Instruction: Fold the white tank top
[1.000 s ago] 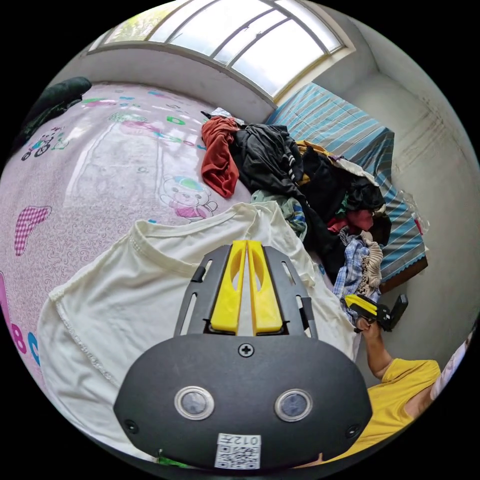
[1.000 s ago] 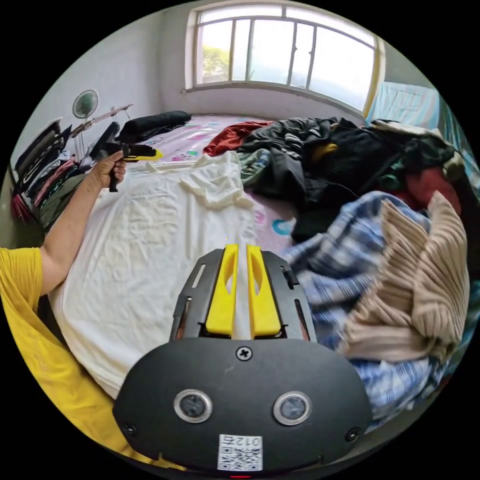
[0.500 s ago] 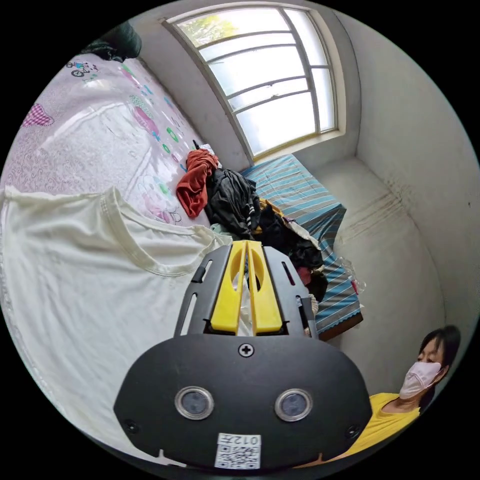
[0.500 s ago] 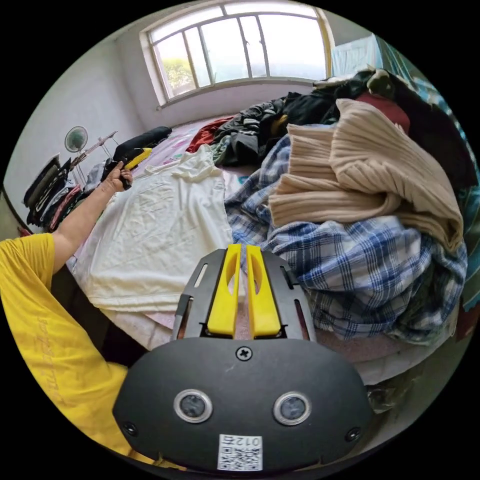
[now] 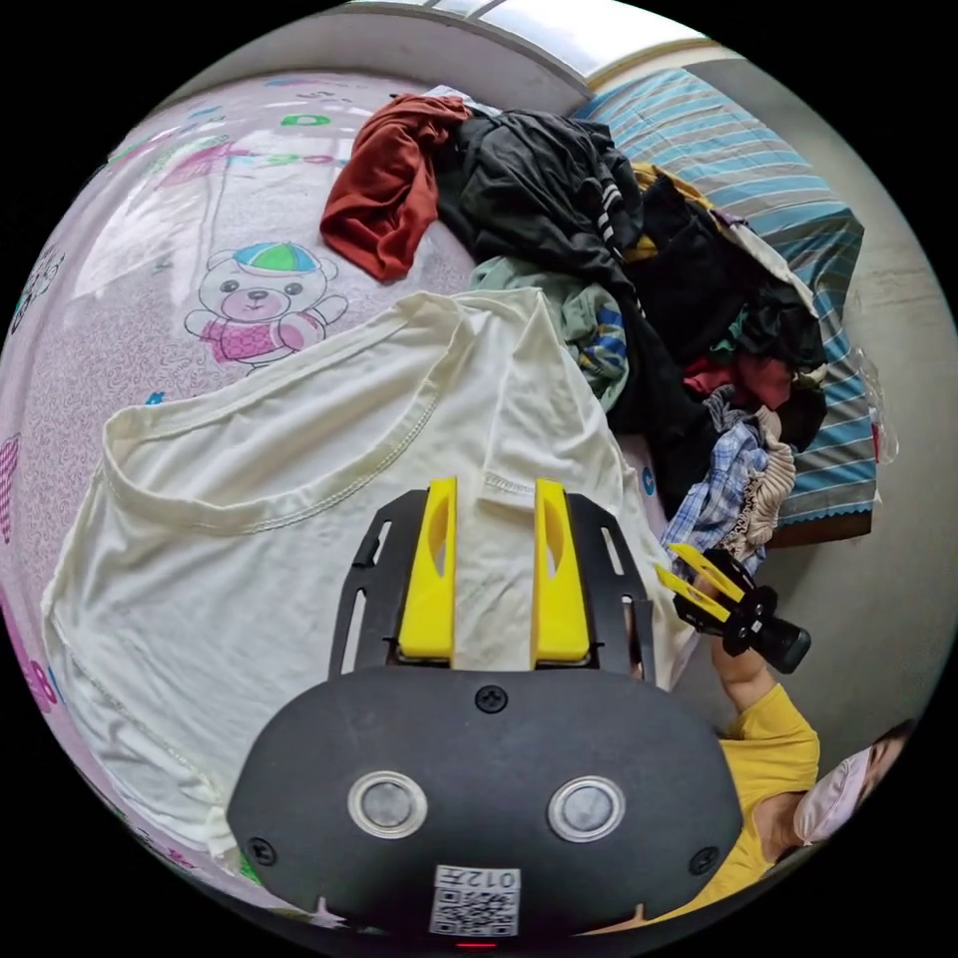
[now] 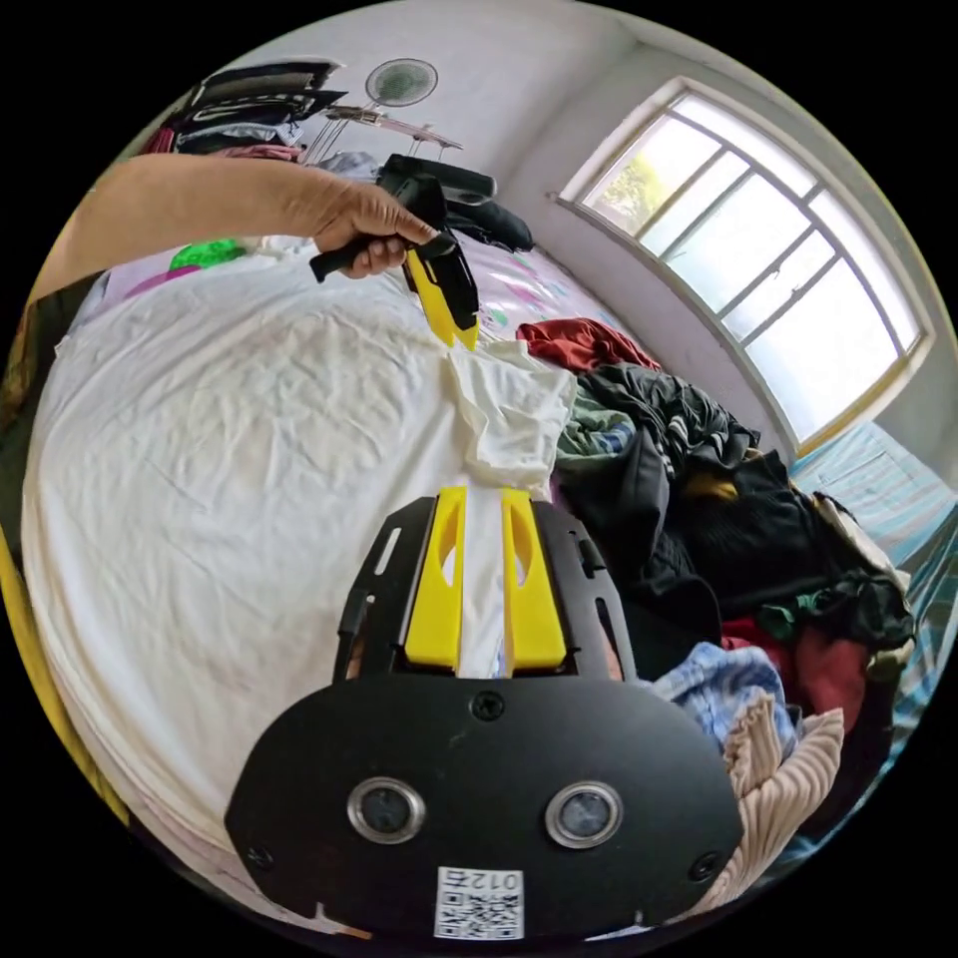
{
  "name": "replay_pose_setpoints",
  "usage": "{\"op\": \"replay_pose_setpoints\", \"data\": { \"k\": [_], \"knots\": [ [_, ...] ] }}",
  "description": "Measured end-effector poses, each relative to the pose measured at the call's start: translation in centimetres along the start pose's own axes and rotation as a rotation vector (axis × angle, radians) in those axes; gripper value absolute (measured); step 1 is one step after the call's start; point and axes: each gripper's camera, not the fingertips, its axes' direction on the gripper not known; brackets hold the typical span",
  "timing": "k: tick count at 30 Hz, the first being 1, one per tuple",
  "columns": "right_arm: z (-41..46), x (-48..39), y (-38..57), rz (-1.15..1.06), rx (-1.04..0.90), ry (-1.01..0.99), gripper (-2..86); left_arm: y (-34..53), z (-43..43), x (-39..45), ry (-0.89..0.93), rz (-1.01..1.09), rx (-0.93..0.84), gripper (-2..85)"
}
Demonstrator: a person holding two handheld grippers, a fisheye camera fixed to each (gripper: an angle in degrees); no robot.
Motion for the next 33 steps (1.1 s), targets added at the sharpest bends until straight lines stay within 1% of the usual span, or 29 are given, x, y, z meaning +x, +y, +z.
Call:
{"op": "replay_pose_setpoints", "data": {
  "k": [4, 8, 12, 17, 22, 25, 28, 33],
  "knots": [
    [2.7, 0.8, -1.3, 0.003, -0.018, -0.056, 6.0, -2.4, 0.6, 0.6, -0.019, 0.023, -0.033, 9.3],
    [4.6, 1.0, -2.0, -0.025, -0.028, -0.063, 6.2, -4.0, 0.7, 0.9, -0.039, 0.031, -0.052, 8.4],
    [6.5, 0.8, -2.6, -0.069, -0.076, -0.078, 5.8, -5.7, 0.8, 1.5, -0.041, 0.056, -0.072, 4.8],
    [8.1, 2.8, -3.3, -0.002, -0.102, -0.134, 2.5, -7.5, 0.3, 2.4, -0.068, 0.087, -0.081, 1.2],
    [6.1, 6.4, -3.7, 0.129, -0.037, -0.189, 1.7, -9.7, -3.6, 2.4, 0.006, 0.093, -0.031, 0.6],
    [4.3, 8.2, -4.8, 0.178, 0.0, -0.252, 1.6, -11.1, -6.5, 2.9, 0.009, 0.122, -0.041, 0.5],
    [2.9, 9.0, -6.5, 0.217, 0.046, -0.336, 1.7, -12.4, -9.2, 3.5, -0.055, 0.153, -0.074, 0.5],
    [3.0, 7.1, -10.1, 0.22, 0.062, -0.398, 1.8, -13.9, -13.1, 3.9, -0.182, 0.187, -0.132, 0.5]
  ]
}}
